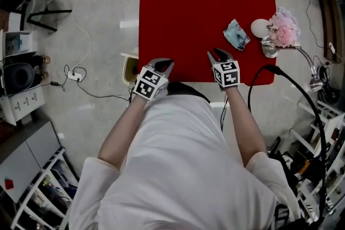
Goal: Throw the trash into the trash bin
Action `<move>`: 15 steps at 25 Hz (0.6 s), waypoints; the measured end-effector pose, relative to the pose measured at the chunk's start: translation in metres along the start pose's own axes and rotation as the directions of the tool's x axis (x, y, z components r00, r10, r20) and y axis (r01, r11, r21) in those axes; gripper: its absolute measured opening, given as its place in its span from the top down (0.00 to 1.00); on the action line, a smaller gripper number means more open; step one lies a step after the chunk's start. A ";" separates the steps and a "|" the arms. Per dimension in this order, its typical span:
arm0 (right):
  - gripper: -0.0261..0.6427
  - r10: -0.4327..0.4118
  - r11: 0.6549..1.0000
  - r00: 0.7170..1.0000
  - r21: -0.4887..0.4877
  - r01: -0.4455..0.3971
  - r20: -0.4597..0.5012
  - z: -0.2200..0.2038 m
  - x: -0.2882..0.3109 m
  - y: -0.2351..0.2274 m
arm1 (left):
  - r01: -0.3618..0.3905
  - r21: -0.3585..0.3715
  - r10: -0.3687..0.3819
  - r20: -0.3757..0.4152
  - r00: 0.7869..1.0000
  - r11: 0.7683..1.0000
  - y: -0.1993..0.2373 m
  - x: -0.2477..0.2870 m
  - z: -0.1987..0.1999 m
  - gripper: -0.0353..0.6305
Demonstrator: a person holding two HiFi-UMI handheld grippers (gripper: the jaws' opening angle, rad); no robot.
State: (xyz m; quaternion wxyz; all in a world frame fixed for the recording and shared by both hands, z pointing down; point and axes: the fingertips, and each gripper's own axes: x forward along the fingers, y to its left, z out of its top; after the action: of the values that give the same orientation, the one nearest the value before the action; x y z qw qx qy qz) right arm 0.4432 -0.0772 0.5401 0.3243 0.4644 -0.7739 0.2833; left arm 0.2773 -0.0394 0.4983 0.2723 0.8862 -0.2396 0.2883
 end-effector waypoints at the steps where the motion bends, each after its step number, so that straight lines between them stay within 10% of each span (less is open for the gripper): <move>1: 0.78 -0.026 1.000 1.000 0.013 0.026 -0.001 -0.001 -0.001 -0.013 | 0.006 0.008 -0.006 -0.005 1.000 1.000 -0.001 0.004 0.002 0.94; 15: 0.51 -0.362 0.927 0.929 0.073 0.368 -0.082 -0.033 -0.015 -0.163 | -0.002 -0.003 0.001 -0.082 0.997 1.000 0.004 0.030 0.000 0.94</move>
State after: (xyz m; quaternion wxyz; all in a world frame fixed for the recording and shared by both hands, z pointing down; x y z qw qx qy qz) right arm 0.6038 -0.1113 0.5724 0.3765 0.6041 -0.6496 0.2672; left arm 0.2964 -0.0501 0.5192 0.2831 0.8730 -0.2293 0.3243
